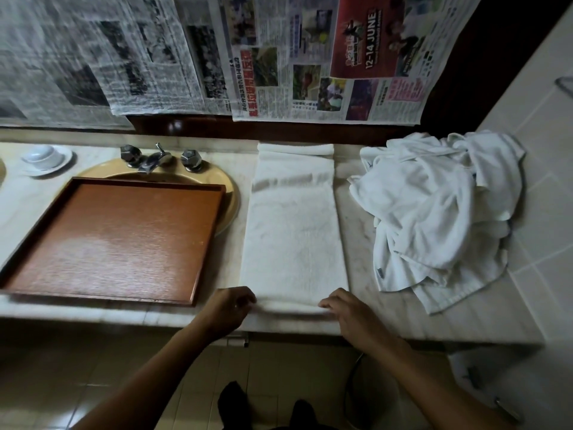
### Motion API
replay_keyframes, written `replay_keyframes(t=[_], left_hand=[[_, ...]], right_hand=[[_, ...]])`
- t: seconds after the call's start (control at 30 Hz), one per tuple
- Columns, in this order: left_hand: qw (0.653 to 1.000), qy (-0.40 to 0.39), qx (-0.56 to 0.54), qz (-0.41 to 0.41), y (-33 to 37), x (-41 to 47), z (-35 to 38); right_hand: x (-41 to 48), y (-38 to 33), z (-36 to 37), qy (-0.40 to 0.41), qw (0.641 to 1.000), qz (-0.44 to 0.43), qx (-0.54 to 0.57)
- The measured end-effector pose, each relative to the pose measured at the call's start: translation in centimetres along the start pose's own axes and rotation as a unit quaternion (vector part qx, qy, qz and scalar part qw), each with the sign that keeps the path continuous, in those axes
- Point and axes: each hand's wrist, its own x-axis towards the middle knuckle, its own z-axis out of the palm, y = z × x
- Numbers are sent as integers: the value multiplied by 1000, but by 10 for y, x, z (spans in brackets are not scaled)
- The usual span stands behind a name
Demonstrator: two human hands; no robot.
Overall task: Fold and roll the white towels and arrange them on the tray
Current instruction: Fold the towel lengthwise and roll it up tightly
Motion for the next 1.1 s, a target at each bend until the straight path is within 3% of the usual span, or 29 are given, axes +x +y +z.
replay_keyframes(t=[0.3,0.43,0.53,0.77,1.0,1.1], left_hand=[[982,65,-97,-151,2,6,-5],[974,83,-93,-191,2,8,-2],[979,111,-62,-159,2,7,3],[984,107,122,71,3,3,31],[982,45,151,101,-5,-5,28],[978,55,170,107,-9,4,25]], right_hand=[[19,7,-3,30,996,62,58],[20,5,-9,26,994,74,82],[20,3,-12,61,996,66,22],[12,-3,5,71,996,34,-38],[-3,-12,-4,56,993,-3,-108],[0,-9,-3,42,992,3,-116]])
